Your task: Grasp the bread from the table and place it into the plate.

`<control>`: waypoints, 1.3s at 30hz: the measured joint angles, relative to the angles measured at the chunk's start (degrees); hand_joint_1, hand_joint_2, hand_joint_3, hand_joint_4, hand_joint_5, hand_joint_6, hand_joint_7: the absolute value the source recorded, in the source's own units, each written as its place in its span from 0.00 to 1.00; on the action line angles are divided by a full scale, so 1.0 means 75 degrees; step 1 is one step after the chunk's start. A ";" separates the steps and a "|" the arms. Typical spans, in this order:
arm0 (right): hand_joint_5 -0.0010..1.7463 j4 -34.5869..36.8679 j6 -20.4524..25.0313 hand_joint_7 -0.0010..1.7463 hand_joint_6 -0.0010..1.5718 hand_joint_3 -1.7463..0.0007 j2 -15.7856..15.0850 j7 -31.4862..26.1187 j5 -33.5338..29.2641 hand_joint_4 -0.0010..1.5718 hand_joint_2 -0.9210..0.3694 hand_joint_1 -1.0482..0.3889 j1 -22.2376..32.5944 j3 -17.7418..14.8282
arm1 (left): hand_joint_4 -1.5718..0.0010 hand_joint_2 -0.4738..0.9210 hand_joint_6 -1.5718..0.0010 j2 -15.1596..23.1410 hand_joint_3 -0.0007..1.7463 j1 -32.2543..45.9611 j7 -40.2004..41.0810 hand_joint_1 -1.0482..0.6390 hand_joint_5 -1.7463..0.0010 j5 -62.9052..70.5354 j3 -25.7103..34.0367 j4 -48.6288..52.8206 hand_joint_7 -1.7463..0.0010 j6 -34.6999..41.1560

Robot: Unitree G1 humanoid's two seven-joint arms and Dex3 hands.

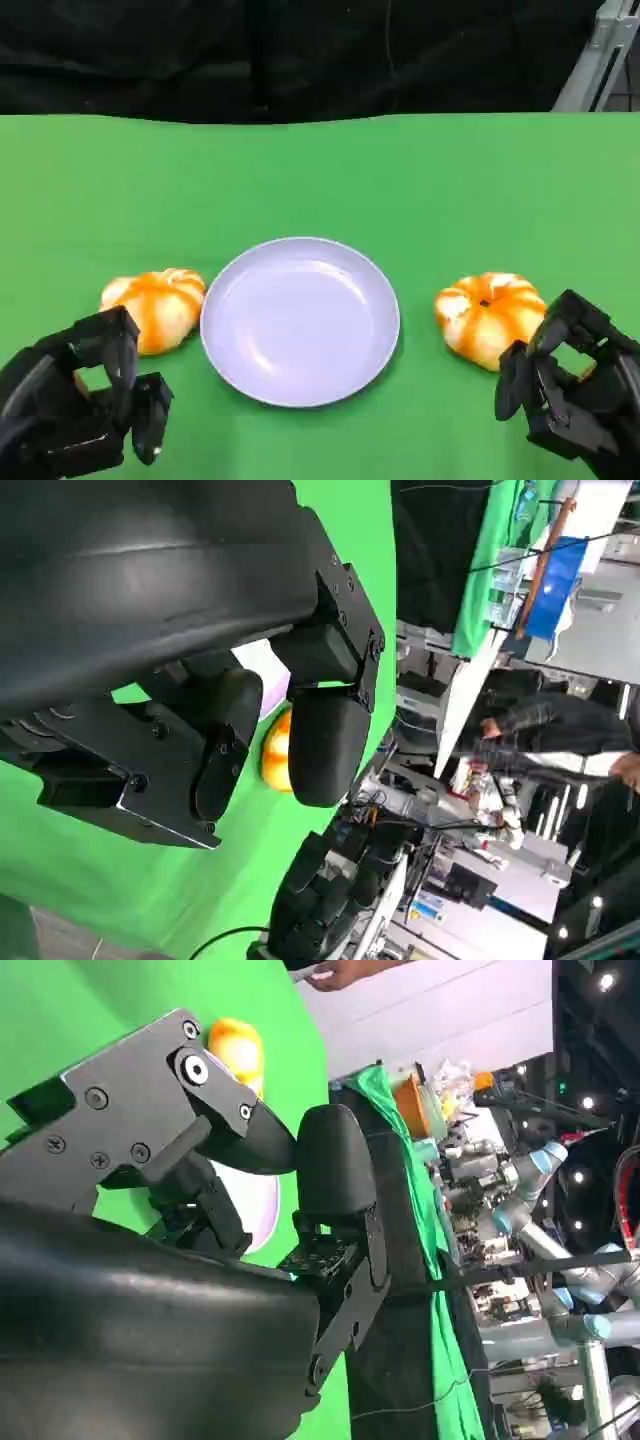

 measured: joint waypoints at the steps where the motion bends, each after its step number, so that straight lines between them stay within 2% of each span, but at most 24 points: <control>1: 1.00 -0.0006 0.0016 0.96 0.42 0.31 0.0000 -0.0005 0.0000 0.56 0.33 0.61 0.0001 0.0000 | 0.34 0.77 0.48 0.0000 0.89 0.0000 0.0000 0.68 0.00 0.0001 0.0000 0.0000 0.00 0.0000; 18: 1.00 -0.0019 -0.0001 0.96 0.42 0.30 0.0001 0.0002 -0.0003 0.56 0.33 0.61 0.0005 0.0000 | 0.34 0.77 0.49 0.0000 0.89 0.0000 0.0000 0.68 0.00 0.0022 0.0000 0.0000 0.00 -0.0035; 19: 1.00 -0.0019 0.0000 0.96 0.42 0.30 0.0001 0.0003 -0.0003 0.56 0.33 0.61 0.0005 0.0000 | 0.55 0.76 0.61 0.0000 0.79 0.0000 0.0000 0.66 0.00 0.0022 0.0000 0.0000 0.06 -0.0043; 20: 1.00 -0.0019 -0.0001 0.97 0.42 0.30 0.0001 0.0003 -0.0002 0.56 0.33 0.61 0.0004 0.0001 | 0.77 0.82 0.72 -0.0034 0.59 0.0013 0.0023 0.59 0.14 0.0181 -0.0006 -0.0001 0.28 -0.0232; 21: 1.00 -0.0019 0.0000 0.97 0.42 0.30 0.0002 0.0003 -0.0001 0.56 0.33 0.61 0.0005 0.0000 | 0.87 0.86 0.77 -0.0118 0.47 0.0028 0.0137 0.55 0.23 0.0528 -0.0024 -0.0002 0.41 -0.0669; 22: 1.00 -0.0019 0.0000 0.97 0.42 0.30 0.0007 0.0003 -0.0001 0.56 0.33 0.62 0.0005 0.0003 | 0.95 0.94 0.79 -0.0211 0.30 0.0041 0.0296 0.47 0.42 0.0982 -0.0062 0.0011 0.62 -0.1257; 23: 1.00 -0.0019 0.0000 0.97 0.42 0.30 0.0018 0.0003 -0.0002 0.56 0.33 0.62 0.0005 0.0006 | 0.96 0.97 0.78 -0.0282 0.22 0.0042 0.0467 0.43 0.53 0.1477 -0.0108 0.0039 0.75 -0.1897; 24: 1.00 -0.0019 0.0000 0.97 0.42 0.30 0.0034 0.0004 -0.0002 0.56 0.32 0.62 0.0003 0.0011 | 0.98 0.98 0.78 -0.0301 0.18 0.0041 0.0660 0.40 0.61 0.2050 -0.0163 0.0079 0.84 -0.2520; 25: 1.00 -0.0018 0.0000 0.97 0.42 0.30 0.0046 0.0004 -0.0001 0.56 0.32 0.62 0.0002 0.0013 | 0.99 0.99 0.80 -0.0299 0.14 0.0040 0.0873 0.32 0.73 0.2629 -0.0207 0.0129 0.91 -0.3083; 28: 1.00 -0.0018 0.0000 0.97 0.42 0.29 0.0053 0.0004 -0.0002 0.56 0.32 0.63 -0.0002 0.0014 | 1.00 1.00 0.86 -0.0233 0.10 0.0045 0.1774 0.20 0.91 0.4573 -0.0348 0.0208 0.98 -0.4388; 30: 1.00 -0.0017 0.0000 0.97 0.42 0.29 0.0055 0.0004 -0.0003 0.56 0.32 0.63 -0.0005 0.0014 | 1.00 1.00 0.87 -0.0114 0.09 0.0046 0.2511 0.17 0.95 0.5921 -0.0395 0.0215 0.99 -0.4837; 32: 1.00 -0.0013 -0.0002 0.97 0.42 0.29 0.0055 0.0004 -0.0003 0.56 0.32 0.62 -0.0010 0.0004 | 1.00 1.00 0.88 0.0086 0.05 0.0033 0.3273 0.11 0.97 0.7234 -0.0449 0.0264 1.00 -0.5189; 36: 1.00 -0.0006 0.0000 0.97 0.42 0.29 0.0052 0.0004 0.0006 0.56 0.32 0.62 -0.0046 -0.0022 | 0.98 0.97 0.89 0.0774 0.01 -0.0329 0.4301 0.08 0.97 0.9759 -0.0876 0.0444 1.00 -0.5019; 39: 1.00 0.0036 -0.0002 0.97 0.42 0.29 0.0052 0.0006 0.0024 0.56 0.33 0.63 -0.0095 -0.0058 | 0.97 0.96 0.88 0.1260 0.00 -0.0882 0.4293 0.07 0.97 1.0959 -0.1303 0.0451 0.99 -0.4380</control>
